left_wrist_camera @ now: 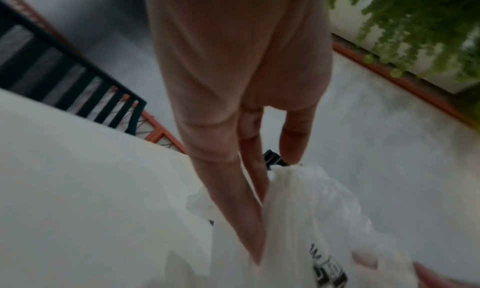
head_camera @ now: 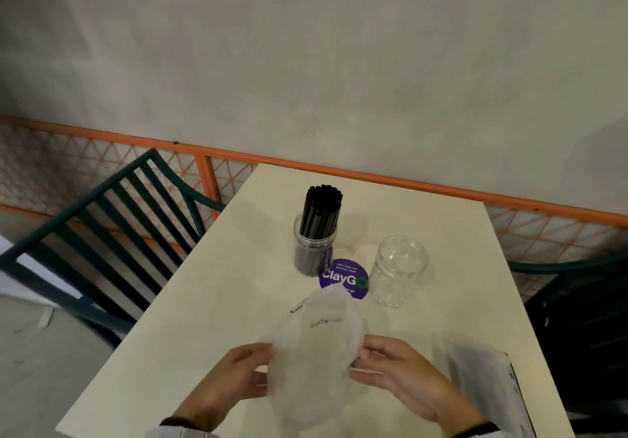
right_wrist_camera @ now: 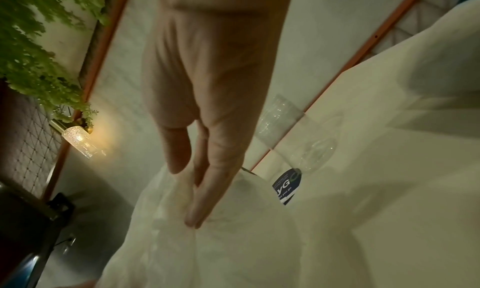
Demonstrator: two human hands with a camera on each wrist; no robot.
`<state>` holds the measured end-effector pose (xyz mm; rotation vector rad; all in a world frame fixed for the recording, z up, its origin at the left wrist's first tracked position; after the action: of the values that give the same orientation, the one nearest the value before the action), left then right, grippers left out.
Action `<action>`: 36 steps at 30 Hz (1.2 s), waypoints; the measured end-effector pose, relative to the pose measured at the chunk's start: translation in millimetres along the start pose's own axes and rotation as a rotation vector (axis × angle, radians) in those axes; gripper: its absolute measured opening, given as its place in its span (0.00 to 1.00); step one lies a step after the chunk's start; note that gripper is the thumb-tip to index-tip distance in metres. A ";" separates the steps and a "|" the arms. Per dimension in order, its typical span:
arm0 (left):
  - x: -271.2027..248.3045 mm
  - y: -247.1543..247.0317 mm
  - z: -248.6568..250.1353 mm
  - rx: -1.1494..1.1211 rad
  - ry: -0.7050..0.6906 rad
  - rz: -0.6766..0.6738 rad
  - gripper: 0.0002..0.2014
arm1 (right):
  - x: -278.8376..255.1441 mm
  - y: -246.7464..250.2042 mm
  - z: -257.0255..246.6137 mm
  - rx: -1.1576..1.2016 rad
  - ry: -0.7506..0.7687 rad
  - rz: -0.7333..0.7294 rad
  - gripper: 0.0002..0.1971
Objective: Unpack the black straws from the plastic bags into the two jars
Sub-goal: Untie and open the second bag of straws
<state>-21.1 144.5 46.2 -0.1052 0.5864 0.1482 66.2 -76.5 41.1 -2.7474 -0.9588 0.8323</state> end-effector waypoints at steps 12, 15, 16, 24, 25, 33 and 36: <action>-2.7 64.7 20.4 0.360 -0.497 0.496 0.18 | 14.0 -28.7 -12.0 -0.800 0.432 0.742 0.25; -1.8 74.7 22.9 0.427 -0.512 0.599 0.18 | 21.6 -38.1 -7.2 -0.768 0.411 0.708 0.23; 3.2 78.0 20.7 0.454 -0.493 0.570 0.18 | 25.9 -41.1 -5.4 -0.696 0.378 0.585 0.19; 5.6 99.5 0.8 0.339 -0.313 0.112 0.08 | 37.0 -61.0 13.9 -0.283 0.218 0.129 0.06; 5.9 101.6 1.6 0.355 -0.339 0.128 0.11 | 40.0 -64.4 15.2 -0.273 0.239 0.167 0.05; 9.3 121.5 12.0 0.526 -0.709 0.614 0.27 | 42.6 -89.6 13.1 -1.087 0.571 0.788 0.10; 27.1 129.6 -8.7 0.620 -0.604 0.587 0.25 | 52.5 -92.8 31.8 -1.256 0.498 0.627 0.17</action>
<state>-25.5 273.7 16.5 0.7011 0.0234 0.5369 33.1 26.7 15.8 -4.0335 -0.5581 -0.7947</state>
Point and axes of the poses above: each hand's wrist, its own x-axis towards the middle knuckle, its own y-axis out of the back of the hand, z = x × y, the point moved 4 cm from there along x, towards the middle knuckle
